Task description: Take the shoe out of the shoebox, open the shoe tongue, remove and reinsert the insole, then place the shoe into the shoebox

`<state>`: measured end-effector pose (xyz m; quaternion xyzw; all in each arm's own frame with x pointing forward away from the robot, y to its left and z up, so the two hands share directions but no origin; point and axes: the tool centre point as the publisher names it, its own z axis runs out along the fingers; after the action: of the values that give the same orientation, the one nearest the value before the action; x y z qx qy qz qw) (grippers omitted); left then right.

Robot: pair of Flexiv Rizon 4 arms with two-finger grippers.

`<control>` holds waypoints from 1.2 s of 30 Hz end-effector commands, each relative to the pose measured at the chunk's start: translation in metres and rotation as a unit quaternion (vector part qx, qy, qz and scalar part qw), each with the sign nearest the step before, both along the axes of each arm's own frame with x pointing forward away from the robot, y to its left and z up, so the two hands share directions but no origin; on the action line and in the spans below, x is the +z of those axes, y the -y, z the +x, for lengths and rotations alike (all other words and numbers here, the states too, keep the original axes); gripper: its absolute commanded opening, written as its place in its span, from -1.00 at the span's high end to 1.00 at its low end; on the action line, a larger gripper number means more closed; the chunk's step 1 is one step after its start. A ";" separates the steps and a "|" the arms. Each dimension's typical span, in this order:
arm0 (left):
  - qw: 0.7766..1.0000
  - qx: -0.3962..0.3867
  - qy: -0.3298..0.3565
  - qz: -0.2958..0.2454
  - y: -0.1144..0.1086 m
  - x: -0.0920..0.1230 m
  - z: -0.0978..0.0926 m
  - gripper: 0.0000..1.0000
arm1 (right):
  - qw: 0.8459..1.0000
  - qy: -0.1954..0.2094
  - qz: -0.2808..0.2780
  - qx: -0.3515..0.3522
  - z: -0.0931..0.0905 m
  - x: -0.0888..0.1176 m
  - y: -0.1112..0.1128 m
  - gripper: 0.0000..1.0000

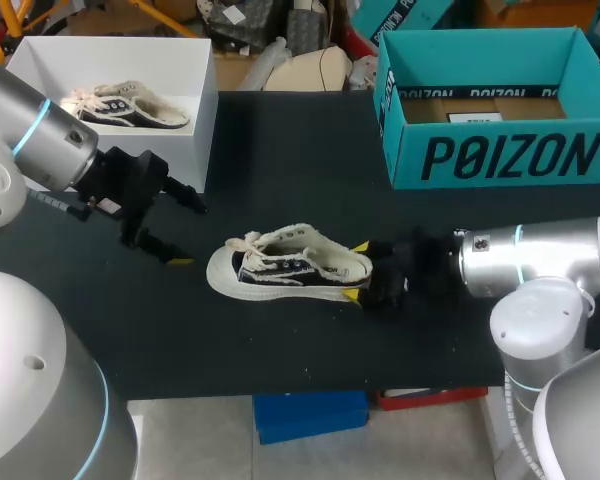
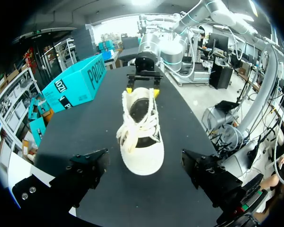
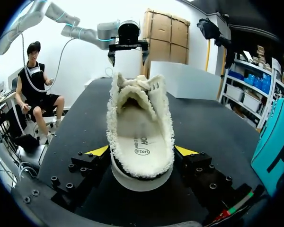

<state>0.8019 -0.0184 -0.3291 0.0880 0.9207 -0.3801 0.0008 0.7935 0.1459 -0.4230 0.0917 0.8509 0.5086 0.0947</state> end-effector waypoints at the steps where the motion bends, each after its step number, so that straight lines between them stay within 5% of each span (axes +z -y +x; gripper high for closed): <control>1: 1.000 0.001 0.002 0.000 0.000 -0.002 -0.001 -1.00 | 1.000 -0.009 -0.009 0.019 0.013 0.006 0.004 1.00; 14: 1.000 0.001 0.002 0.000 0.000 -0.002 -0.001 -1.00 | 0.999 -0.015 -0.010 0.044 0.027 -0.001 0.004 1.00; 36: 1.000 0.001 0.002 0.000 0.000 -0.002 -0.001 -1.00 | 0.999 -0.007 0.005 0.040 0.014 -0.008 0.005 1.00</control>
<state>0.8019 -0.0184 -0.3291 0.0880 0.9207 -0.3801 0.0008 0.8096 0.1417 -0.4281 0.0627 0.8530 0.5133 0.0697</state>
